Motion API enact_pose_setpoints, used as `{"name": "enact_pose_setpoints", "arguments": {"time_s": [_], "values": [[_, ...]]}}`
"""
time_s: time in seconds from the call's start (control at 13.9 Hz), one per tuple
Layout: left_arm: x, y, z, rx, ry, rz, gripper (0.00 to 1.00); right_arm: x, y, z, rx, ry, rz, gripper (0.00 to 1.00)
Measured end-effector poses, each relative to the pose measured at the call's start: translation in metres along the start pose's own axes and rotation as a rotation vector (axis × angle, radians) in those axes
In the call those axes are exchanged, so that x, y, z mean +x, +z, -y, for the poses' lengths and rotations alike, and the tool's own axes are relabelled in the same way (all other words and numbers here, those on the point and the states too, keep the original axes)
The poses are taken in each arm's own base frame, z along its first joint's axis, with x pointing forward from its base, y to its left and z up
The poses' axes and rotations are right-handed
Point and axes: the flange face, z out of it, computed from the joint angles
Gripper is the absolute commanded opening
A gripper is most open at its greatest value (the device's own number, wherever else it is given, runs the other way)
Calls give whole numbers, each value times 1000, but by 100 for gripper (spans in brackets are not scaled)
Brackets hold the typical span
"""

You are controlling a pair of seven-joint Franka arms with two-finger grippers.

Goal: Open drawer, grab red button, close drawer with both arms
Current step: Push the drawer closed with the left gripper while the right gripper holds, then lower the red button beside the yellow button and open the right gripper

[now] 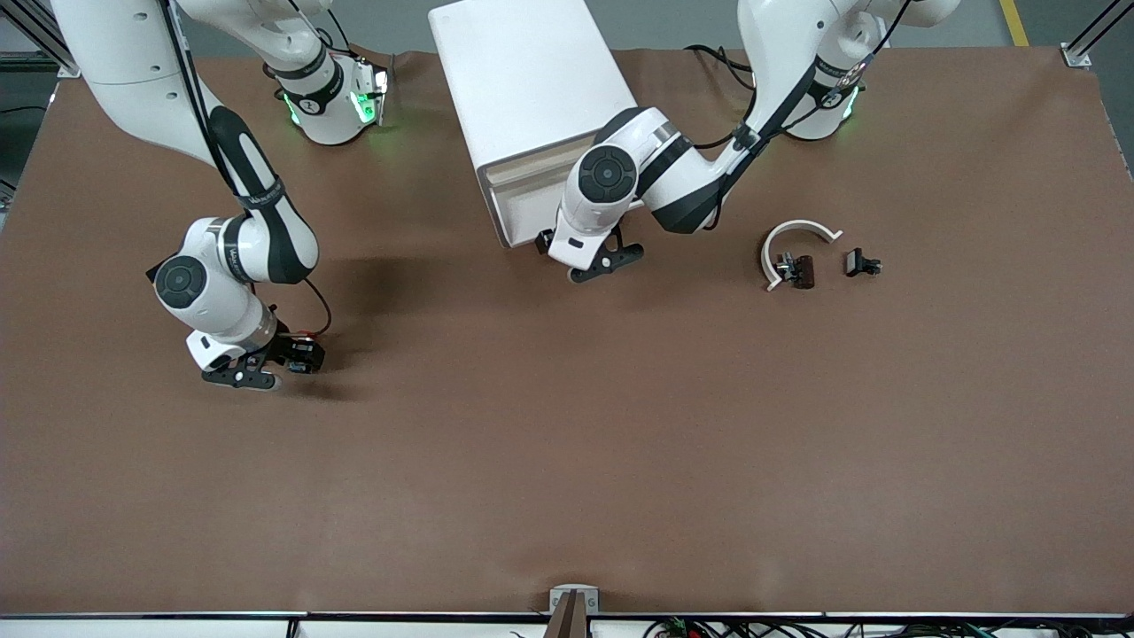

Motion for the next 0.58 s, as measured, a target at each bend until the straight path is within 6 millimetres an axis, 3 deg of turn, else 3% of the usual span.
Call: {"name": "enact_pose_setpoints", "arguments": {"time_s": [0.36,0.58], "values": [[-19,10,2,30,-78,166,100,19,-18,-7,2,-49,5,100],[-28,12,0,42,-104,238,100,36,-44,-17,6,-57,62,100]]}}
